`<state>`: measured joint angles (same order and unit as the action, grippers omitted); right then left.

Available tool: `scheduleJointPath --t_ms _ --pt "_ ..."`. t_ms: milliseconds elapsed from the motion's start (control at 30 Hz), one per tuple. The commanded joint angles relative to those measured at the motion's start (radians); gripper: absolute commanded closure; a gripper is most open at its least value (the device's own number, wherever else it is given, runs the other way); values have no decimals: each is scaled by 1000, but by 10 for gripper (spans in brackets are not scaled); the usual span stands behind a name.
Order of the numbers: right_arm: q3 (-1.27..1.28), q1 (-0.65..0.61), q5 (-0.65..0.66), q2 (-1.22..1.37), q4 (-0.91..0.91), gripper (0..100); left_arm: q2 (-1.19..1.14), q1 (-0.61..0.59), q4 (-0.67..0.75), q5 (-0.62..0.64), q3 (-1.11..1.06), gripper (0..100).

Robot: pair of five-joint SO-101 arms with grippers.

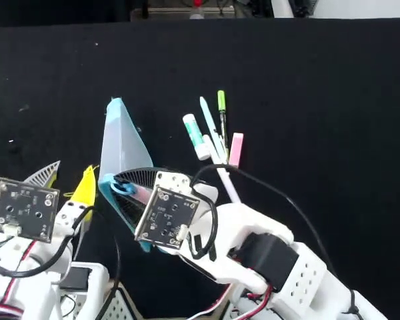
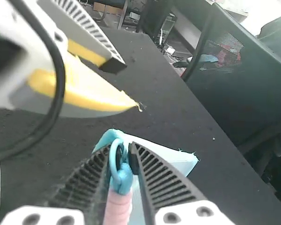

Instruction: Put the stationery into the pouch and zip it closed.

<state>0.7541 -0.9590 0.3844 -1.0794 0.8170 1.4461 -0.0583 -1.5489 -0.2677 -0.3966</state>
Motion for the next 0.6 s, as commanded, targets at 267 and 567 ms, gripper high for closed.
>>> scheduleJointPath --t_ms 267,567 --pt "8 0 9 -5 -9 988 -150 148 -198 -34 283 841" --pt "33 -3 9 -5 -15 988 -132 162 -187 -41 189 839"
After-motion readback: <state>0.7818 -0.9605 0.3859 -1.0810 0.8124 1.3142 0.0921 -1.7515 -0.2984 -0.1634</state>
